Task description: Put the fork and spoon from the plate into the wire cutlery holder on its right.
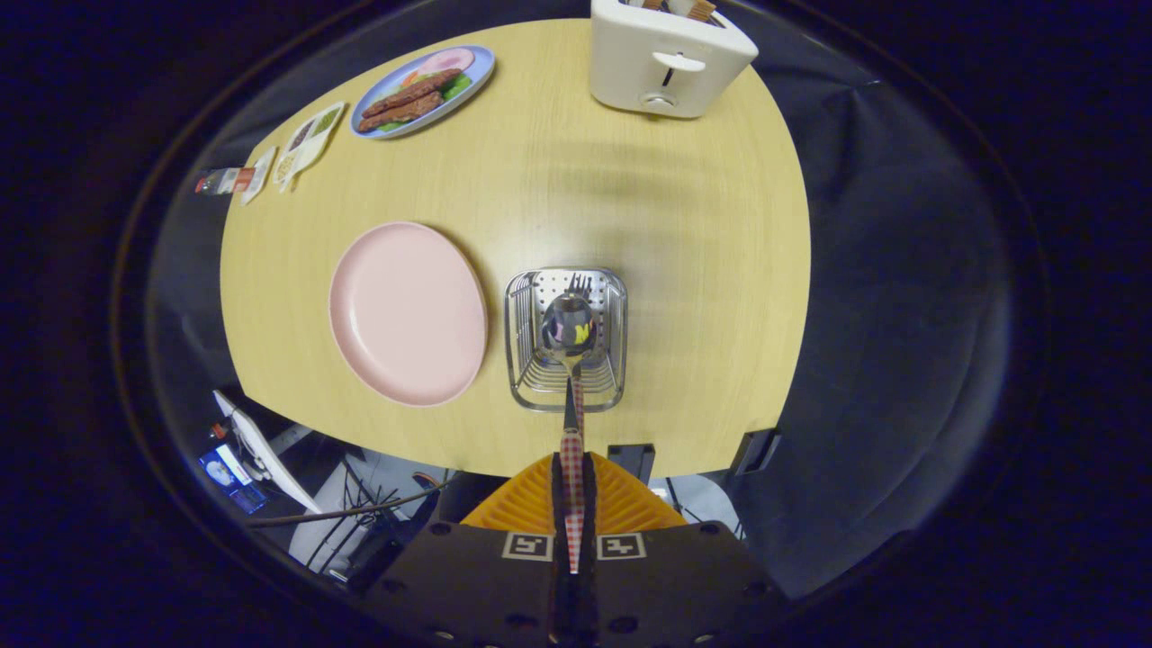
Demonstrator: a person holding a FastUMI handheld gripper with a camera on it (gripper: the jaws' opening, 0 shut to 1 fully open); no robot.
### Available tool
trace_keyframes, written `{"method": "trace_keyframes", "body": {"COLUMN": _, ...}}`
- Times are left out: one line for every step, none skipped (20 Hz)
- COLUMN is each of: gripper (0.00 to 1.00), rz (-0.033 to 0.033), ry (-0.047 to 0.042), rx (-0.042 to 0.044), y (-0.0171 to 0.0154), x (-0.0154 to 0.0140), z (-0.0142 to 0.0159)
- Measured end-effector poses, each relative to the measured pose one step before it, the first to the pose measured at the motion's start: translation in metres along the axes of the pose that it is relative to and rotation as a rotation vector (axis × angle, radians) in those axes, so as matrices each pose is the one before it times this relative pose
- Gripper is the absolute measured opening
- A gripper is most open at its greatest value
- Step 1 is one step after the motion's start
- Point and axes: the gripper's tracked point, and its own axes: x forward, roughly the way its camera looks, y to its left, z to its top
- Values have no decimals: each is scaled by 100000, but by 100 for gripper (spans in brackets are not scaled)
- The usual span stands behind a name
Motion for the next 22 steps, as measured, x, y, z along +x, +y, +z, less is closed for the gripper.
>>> {"method": "trace_keyframes", "body": {"gripper": 3, "rz": -1357, "ry": 1280, "rx": -104, "y": -81, "x": 274, "z": 52}}
{"method": "trace_keyframes", "body": {"gripper": 3, "rz": -699, "ry": 829, "rx": 254, "y": 43, "x": 79, "z": 113}}
{"method": "trace_keyframes", "body": {"gripper": 3, "rz": -460, "ry": 757, "rx": 149, "y": 162, "x": 217, "z": 150}}
{"method": "trace_keyframes", "body": {"gripper": 3, "rz": 259, "ry": 218, "rx": -93, "y": 213, "x": 240, "z": 138}}
{"method": "trace_keyframes", "body": {"gripper": 7, "rz": 76, "ry": 194, "rx": 161, "y": 109, "x": 53, "z": 139}}
{"method": "trace_keyframes", "body": {"gripper": 7, "rz": -363, "ry": 318, "rx": -56, "y": 56, "x": 79, "z": 205}}
{"method": "trace_keyframes", "body": {"gripper": 7, "rz": 157, "ry": -562, "rx": -345, "y": 169, "x": 42, "z": 268}}
{"method": "trace_keyframes", "body": {"gripper": 13, "rz": 583, "ry": -1094, "rx": -395, "y": 173, "x": 10, "z": 403}}
{"method": "trace_keyframes", "body": {"gripper": 13, "rz": 235, "ry": -1048, "rx": -286, "y": 119, "x": 101, "z": 165}}
{"method": "trace_keyframes", "body": {"gripper": 13, "rz": -201, "ry": -1418, "rx": -403, "y": 24, "x": -57, "z": 362}}
{"method": "trace_keyframes", "body": {"gripper": 13, "rz": -357, "ry": -1589, "rx": -593, "y": 1, "x": -262, "z": 207}}
{"method": "trace_keyframes", "body": {"gripper": 13, "rz": -250, "ry": -2004, "rx": -507, "y": -43, "x": -707, "z": 500}}
{"method": "trace_keyframes", "body": {"gripper": 30, "rz": -482, "ry": -2699, "rx": -451, "y": -64, "x": 255, "z": 192}}
{"method": "trace_keyframes", "body": {"gripper": 39, "rz": 239, "ry": -3584, "rx": 212, "y": -75, "x": -327, "z": 597}}
{"method": "trace_keyframes", "body": {"gripper": 49, "rz": 773, "ry": -3945, "rx": 379, "y": 154, "x": -463, "z": 644}}
{"method": "trace_keyframes", "body": {"gripper": 58, "rz": 1173, "ry": -4057, "rx": 868, "y": 185, "x": -326, "z": 660}}
{"method": "trace_keyframes", "body": {"gripper": 68, "rz": 2060, "ry": -4441, "rx": 2119, "y": 409, "x": -372, "z": 863}}
{"method": "trace_keyframes", "body": {"gripper": 78, "rz": 2028, "ry": -3941, "rx": 2815, "y": 489, "x": -222, "z": 753}}
{"method": "trace_keyframes", "body": {"gripper": 78, "rz": 1512, "ry": -3984, "rx": 2199, "y": 349, "x": -318, "z": 684}}
{"method": "trace_keyframes", "body": {"gripper": 76, "rz": 975, "ry": -4178, "rx": 942, "y": 294, "x": -177, "z": 628}}
{"method": "trace_keyframes", "body": {"gripper": 76, "rz": 865, "ry": -3894, "rx": 412, "y": 209, "x": 100, "z": 583}}
{"method": "trace_keyframes", "body": {"gripper": 79, "rz": 1090, "ry": -4416, "rx": 933, "y": 349, "x": 219, "z": 544}}
